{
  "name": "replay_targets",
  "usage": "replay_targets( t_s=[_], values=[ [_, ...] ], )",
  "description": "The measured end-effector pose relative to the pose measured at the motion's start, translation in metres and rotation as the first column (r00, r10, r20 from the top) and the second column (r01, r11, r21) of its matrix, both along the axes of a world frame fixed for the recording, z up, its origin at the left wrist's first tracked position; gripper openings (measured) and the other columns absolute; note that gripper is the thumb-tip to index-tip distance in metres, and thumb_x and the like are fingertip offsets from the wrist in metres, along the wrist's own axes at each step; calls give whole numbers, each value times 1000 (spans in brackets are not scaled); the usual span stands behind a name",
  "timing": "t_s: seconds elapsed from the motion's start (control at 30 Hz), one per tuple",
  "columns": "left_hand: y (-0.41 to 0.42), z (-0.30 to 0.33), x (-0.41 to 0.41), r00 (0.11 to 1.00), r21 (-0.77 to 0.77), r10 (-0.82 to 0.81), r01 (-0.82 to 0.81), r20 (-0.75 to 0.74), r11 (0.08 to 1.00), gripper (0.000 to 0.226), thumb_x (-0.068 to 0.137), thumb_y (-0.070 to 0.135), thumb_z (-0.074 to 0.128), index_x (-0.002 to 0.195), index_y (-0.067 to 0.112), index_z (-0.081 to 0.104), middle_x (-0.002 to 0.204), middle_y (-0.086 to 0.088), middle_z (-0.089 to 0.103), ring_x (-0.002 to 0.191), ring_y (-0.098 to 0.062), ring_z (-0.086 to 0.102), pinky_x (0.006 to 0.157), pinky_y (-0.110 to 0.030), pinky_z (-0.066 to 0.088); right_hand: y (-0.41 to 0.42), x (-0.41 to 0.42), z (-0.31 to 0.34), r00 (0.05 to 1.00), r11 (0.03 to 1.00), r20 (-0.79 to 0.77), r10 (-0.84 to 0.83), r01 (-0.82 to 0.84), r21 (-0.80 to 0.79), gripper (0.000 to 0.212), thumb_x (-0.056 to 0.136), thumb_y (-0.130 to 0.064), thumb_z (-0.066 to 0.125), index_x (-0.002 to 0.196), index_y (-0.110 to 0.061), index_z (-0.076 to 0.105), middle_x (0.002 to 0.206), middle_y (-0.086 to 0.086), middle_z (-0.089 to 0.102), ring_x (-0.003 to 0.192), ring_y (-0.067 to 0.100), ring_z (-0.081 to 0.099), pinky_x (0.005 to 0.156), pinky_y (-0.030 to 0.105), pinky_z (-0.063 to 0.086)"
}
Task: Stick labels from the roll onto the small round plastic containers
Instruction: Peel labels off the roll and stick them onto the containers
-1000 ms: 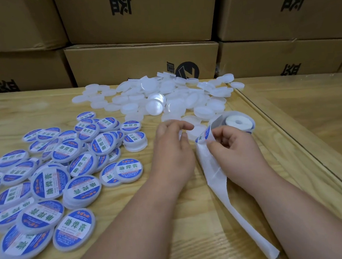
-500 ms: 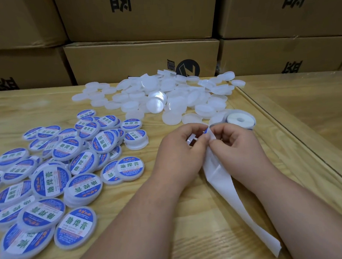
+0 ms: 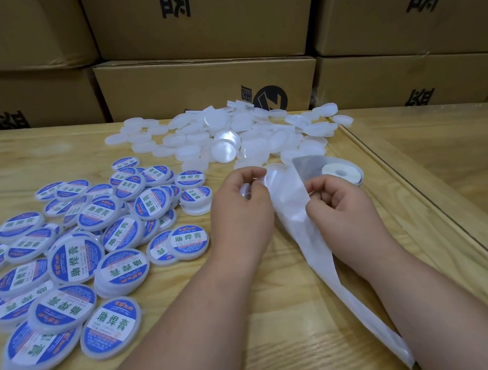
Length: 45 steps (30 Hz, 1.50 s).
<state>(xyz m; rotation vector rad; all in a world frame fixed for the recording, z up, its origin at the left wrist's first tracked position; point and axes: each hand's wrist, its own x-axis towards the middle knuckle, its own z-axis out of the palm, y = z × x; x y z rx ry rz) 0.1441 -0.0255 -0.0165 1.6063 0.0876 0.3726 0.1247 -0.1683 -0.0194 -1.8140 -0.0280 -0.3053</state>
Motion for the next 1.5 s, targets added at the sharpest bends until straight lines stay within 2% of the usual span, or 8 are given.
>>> replay_targets(
  t_s=[0.13,0.4,0.63,0.73,0.9,1.1,1.3,1.5],
  values=[
    [0,0,1,999,-68,45,-47,-29,997,21,92,18,56,90,33,70,85,13,72,80,-6,67,64,-25,46,0,0,-1,1000,1000,10,-7,7,-5,25,86,1,54,89,-19,69,54,-11,41,47,5,35,43,14,31],
    [2,2,-1,999,-148,52,-50,10,988,20,88,20,57,88,34,72,72,14,69,64,-5,60,60,-25,45,-3,3,-3,994,995,39,-98,97,36,26,85,-4,54,87,-27,66,52,-16,42,45,3,38,43,12,34],
    [-2,3,-4,999,-104,-51,51,-3,993,18,86,21,59,84,30,75,75,17,71,71,-13,65,57,-22,50,2,1,2,977,997,205,-67,56,57,33,92,0,62,92,-34,64,75,-22,59,61,1,53,58,12,46],
    [-3,3,-5,996,-91,-91,90,-14,992,18,84,24,59,84,31,76,85,19,73,82,-16,69,67,-28,54,3,0,2,972,998,228,-46,38,41,33,92,0,66,91,-34,66,79,-22,61,60,3,52,58,13,45],
    [-3,3,-6,987,-103,-155,150,-38,983,20,85,23,59,83,34,76,84,17,74,78,-13,68,63,-24,52,2,0,2,973,998,229,-44,33,50,30,92,-1,67,95,-31,68,84,-15,64,64,8,55,60,16,47],
    [-4,6,-7,981,-90,-188,184,-40,979,20,75,33,56,79,37,75,76,16,72,67,-8,64,61,-22,52,3,-1,2,970,997,236,-58,46,56,26,90,-6,70,88,-31,70,84,-2,66,59,10,52,57,18,46],
    [-1,6,-6,975,-134,-220,220,13,966,21,83,39,56,76,32,74,73,6,69,64,-12,64,62,-29,46,4,-1,3,974,996,213,-84,80,28,17,90,-12,73,82,-26,71,71,-17,64,58,6,51,56,15,44],
    [-1,8,-9,951,-192,-298,308,80,932,20,81,37,54,78,36,74,72,0,69,63,-17,62,58,-29,47,3,-2,3,976,990,179,-125,110,90,14,91,-14,72,82,-24,73,72,-12,65,62,9,54,56,15,46]
  ],
)
